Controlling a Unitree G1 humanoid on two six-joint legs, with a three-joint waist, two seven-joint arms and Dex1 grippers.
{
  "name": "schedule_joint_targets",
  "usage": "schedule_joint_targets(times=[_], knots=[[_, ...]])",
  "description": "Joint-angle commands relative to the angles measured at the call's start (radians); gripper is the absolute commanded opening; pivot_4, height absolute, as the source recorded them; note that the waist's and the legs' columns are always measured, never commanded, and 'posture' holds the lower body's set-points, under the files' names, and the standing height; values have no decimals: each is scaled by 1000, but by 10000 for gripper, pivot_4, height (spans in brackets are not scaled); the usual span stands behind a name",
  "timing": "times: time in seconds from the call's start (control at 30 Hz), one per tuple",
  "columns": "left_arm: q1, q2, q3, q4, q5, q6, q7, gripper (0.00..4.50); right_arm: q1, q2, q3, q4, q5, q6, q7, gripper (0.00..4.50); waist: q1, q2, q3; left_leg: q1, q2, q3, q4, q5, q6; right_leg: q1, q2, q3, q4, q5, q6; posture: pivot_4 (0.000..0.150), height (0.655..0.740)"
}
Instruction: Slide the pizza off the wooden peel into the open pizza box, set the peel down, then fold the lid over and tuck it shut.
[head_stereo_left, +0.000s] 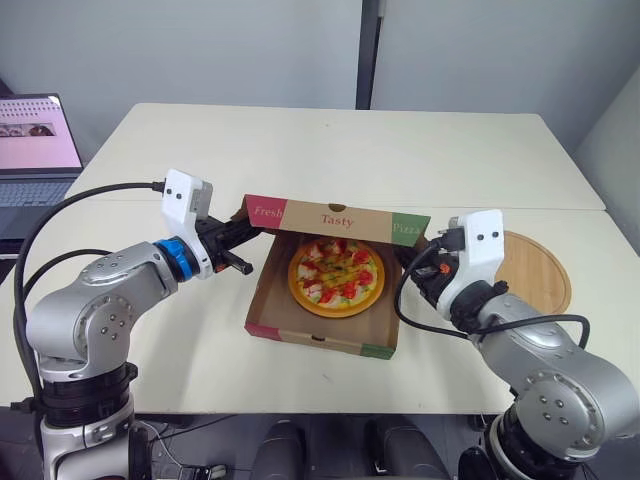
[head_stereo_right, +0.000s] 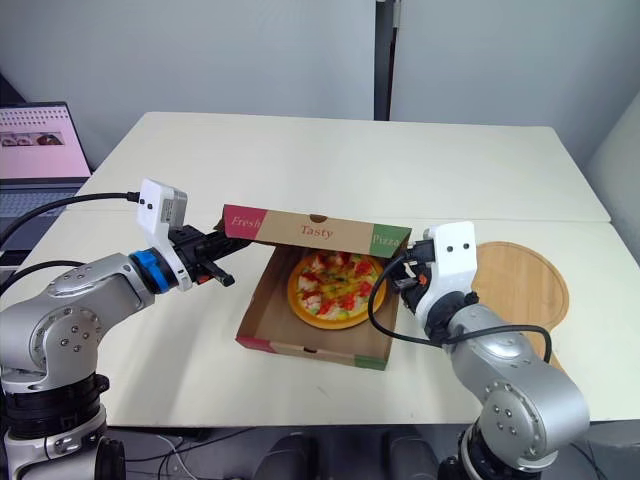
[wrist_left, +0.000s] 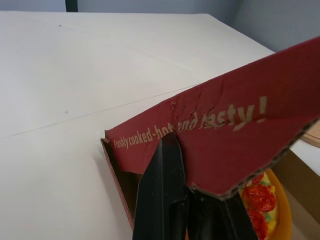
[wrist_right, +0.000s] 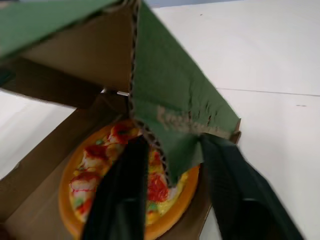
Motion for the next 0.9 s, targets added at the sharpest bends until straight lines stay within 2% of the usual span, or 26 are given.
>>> schedule_joint_targets(times=[0.03,0.17,0.27,0.33,0.43,0.53,0.67,0.9], knots=[[4,12,-7,-34,-19,-36,-15,0,-18,-210,-136,-12,119,21,218,30922,5,1,0,-1,0,0,0,0,0,0,-1,0,-1,0,0,1500,7400],[10,10,-17,-31,-19,-53,-10,0,13,-449,-195,19,239,-3,401,30922,5,0,0,-2,-1,4,-1,0,0,1,-1,-1,-5,0,0,1500,7400],[12,10,-19,-26,-19,-63,-8,0,21,-554,-215,67,281,-72,471,30922,5,0,0,-1,1,5,-1,0,0,1,1,-1,-4,-3,4,1500,7400],[12,11,-19,-24,-19,-66,-7,0,-13,-605,-207,147,243,-159,455,30922,5,0,0,-1,1,5,-1,0,0,1,2,-1,-4,-3,4,1500,7400],[10,11,-18,-20,-20,-67,-4,0,-75,-677,-177,273,209,-268,456,24547,4,0,0,-1,1,8,0,0,0,1,1,2,-4,-2,5,1500,7400],[12,9,-24,-18,-16,-74,-3,0,-132,-712,-118,366,199,-356,467,14011,4,0,0,-1,1,9,0,0,0,1,1,3,-5,-2,6,1500,7400],[13,3,-32,-19,-19,-78,0,0,-239,-691,-16,456,206,-425,471,201,4,0,0,-2,1,9,-1,0,0,0,1,3,-6,-1,4,1500,7400],[41,5,-16,-38,-90,-27,-12,0,-293,-673,101,497,233,-478,517,201,9,0,0,-3,0,8,0,0,0,0,0,1,-7,0,1,1500,7400]])
